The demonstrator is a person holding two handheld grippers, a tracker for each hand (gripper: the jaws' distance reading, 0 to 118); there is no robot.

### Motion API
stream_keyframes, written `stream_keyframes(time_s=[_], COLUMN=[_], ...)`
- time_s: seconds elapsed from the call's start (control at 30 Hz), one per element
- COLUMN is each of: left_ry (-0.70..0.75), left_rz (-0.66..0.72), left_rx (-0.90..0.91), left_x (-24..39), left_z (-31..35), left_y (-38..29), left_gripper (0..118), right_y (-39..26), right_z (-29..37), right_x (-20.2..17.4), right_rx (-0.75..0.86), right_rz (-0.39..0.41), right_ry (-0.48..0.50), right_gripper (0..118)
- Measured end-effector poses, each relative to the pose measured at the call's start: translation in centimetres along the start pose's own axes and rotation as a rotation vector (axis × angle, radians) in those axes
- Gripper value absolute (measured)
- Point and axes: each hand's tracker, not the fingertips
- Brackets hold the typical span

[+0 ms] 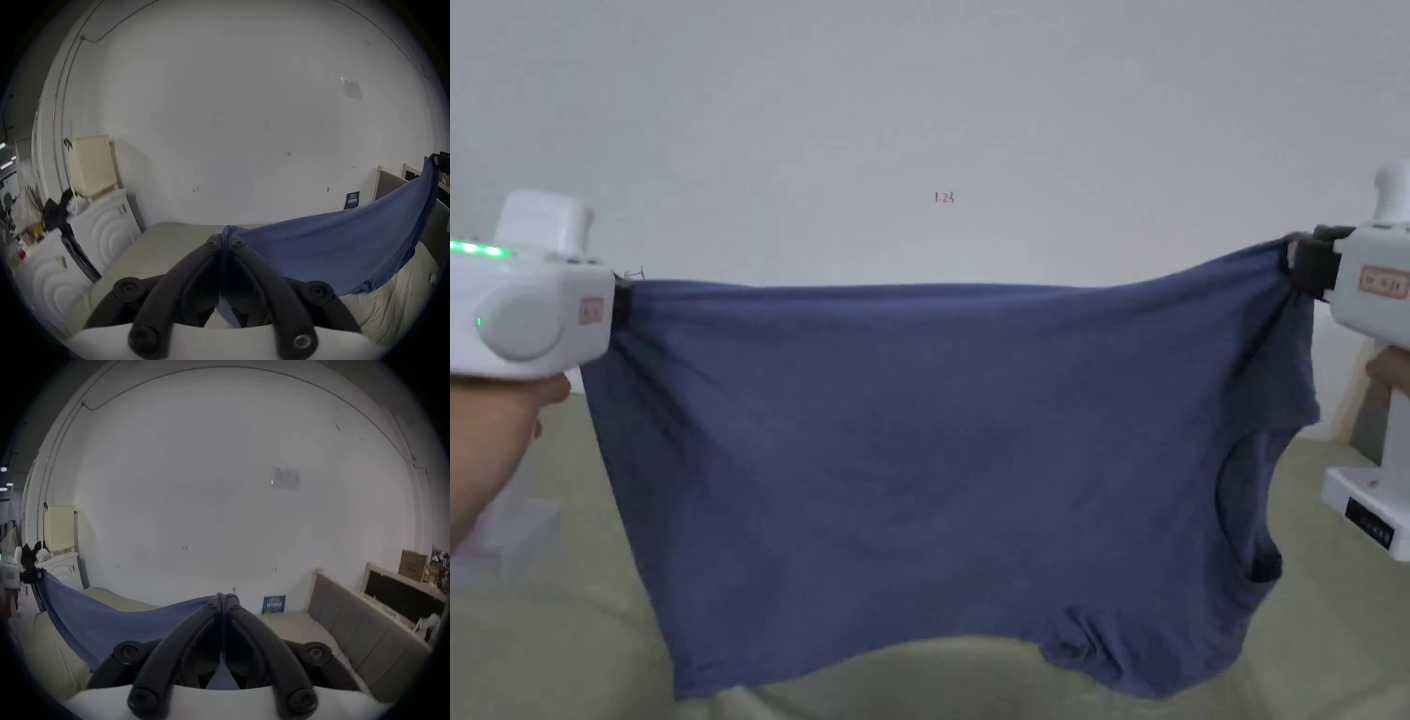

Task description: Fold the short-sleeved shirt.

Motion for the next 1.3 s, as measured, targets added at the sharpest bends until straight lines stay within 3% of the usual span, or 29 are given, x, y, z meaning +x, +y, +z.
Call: stream_keyframes(time_s=[0.1,0.23,0.3,0.37,0.57,0.63,0.8,0.87,0.9,0.93,0.97,1.0,1.07,1.2,1.23,1.27,1.3], left_ry=[-0.025,-0.069,-0.069,-0.096,-0.117,-0.128,-0.169,-0.166,-0.178,-0.186,-0.191,-0.194,-0.165,-0.095,-0.107,-0.109,-0.125], left_rz=[0.096,0.111,0.078,0.052,-0.031,-0.027,-0.026,0.004,0.042,0.06,0.06,0.051,0.045,0.007,0.017,0.044,0.058], left_rx=[0.018,0.034,0.013,-0.032,-0.253,-0.354,-0.601,-0.576,-0.538,-0.514,-0.482,-0.428,-0.276,-0.168,-0.192,-0.239,-0.29], left_x=[-0.8,-2.3,-2.8,-3.4,-3.6,-3.6,-3.7,-3.9,-4.3,-4.6,-4.6,-4.8,-5.2,-5.5,-5.6,-6.0,-6.2], left_z=[1.6,8.2,12.3,16.0,23.9,24.6,22.9,23.2,23.6,24.1,25.2,26.4,29.4,34.7,35.3,35.6,35.5], left_y=[-4.6,-8.8,-11.3,-14.6,-27.0,-31.5,-40.6,-41.3,-40.9,-40.2,-39.1,-38.0,-36.0,-34.9,-34.9,-35.3,-35.9], left_gripper=[2,2,2,2,2,2,2,3,10,45,86,114,118,118,113,97,65], right_y=[-2.8,-5.5,-7.7,-10.3,-23.5,-29.6,-40.5,-40.9,-40.3,-39.2,-37.8,-36.0,-33.2,-30.2,-30.2,-30.3,-30.5], right_z=[2.4,9.3,14.0,18.7,29.0,30.2,30.6,31.3,31.5,31.7,32.1,33.2,35.2,39.7,40.3,40.9,41.4], right_x=[0.3,0.8,1.9,2.1,1.6,1.6,1.5,1.1,1.2,1.1,1.1,0.9,0.3,-1.4,-1.8,-2.3,-2.7], right_rx=[-0.006,-0.008,-0.033,-0.06,-0.316,-0.433,-0.733,-0.713,-0.7,-0.663,-0.614,-0.542,-0.41,-0.256,-0.278,-0.285,-0.274], right_rz=[-0.014,0.054,0.005,-0.012,-0.032,0.001,-0.085,-0.052,-0.065,-0.104,-0.124,-0.145,-0.194,-0.141,-0.132,-0.123,-0.099], right_ry=[0.011,0.066,0.129,0.124,0.143,0.115,0.047,0.047,0.055,0.059,0.069,0.082,0.118,0.072,0.079,0.076,0.056], right_gripper=[3,3,3,3,3,3,3,3,6,35,71,87,86,84,74,35,1])
